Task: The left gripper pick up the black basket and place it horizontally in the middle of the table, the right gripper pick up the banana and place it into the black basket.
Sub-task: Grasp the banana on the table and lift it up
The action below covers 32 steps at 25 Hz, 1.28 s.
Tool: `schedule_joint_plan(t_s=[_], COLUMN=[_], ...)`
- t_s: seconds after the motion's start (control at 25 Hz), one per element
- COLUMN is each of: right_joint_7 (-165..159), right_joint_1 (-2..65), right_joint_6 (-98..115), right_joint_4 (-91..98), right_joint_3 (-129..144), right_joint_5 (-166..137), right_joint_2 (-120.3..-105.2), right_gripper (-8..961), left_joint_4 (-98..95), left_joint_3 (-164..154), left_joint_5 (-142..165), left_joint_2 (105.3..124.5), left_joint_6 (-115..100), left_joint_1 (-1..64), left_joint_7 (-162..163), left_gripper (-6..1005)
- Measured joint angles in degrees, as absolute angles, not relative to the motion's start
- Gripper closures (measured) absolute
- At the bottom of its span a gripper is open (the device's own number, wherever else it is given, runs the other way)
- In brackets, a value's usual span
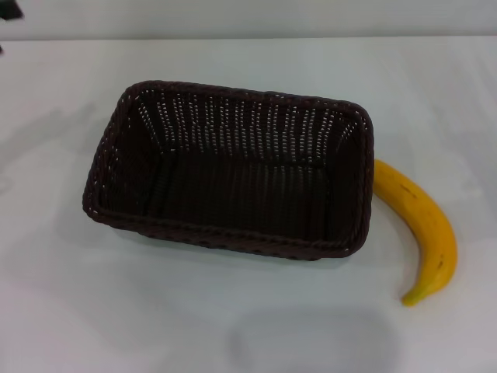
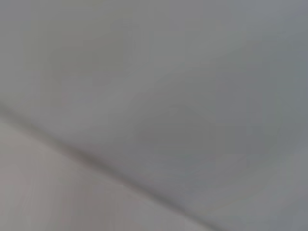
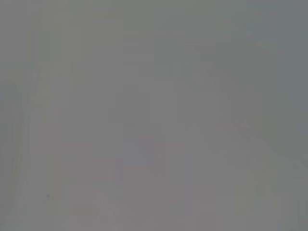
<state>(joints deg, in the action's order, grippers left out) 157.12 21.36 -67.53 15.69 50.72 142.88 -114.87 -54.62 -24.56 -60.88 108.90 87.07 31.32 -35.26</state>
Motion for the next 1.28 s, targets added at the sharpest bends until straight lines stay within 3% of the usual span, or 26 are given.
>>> schedule_joint_plan(t_s=[0.32,0.52,0.6,0.84,0.96,1.28], right_joint_7=[133.9,111.0,94.5,65.0,55.2,42.0], right_joint_1=[15.6,12.0,11.1,13.8,17.4,29.7], right_joint_6=[-61.1,-58.1,-59.1,-67.1,-74.7,-95.1], right_joint_4=[30.2,45.4,55.3,71.5,78.3,81.4], right_joint_3=[51.1,50.5,50.5,50.5,50.2,48.1], right_joint_5=[127.5,109.7,96.6,72.3,59.7,40.0], right_joint_2=[-112.6,-110.94,-109.1,-105.77,-105.92,-109.49], right_gripper=[240,240,240,215,196,110], left_joint_4=[-49.7,-43.6,-43.2,-41.9,-41.1,-36.9], left_joint_3=[-24.4,-24.5,-24.5,-24.4,-24.4,-24.3], left_joint_5=[-78.8,-89.6,-92.1,-96.8,-98.1,-102.0], left_joint_2=[110.0,112.29,113.39,116.06,116.83,117.17], left_joint_6=[82.0,81.5,81.4,81.2,81.2,80.8], left_joint_1=[25.3,22.4,21.3,19.1,18.6,18.3], left_joint_7=[-57.3,-76.5,-81.8,-93.6,-97.5,-105.2], left_gripper=[105,105,105,105,105,105])
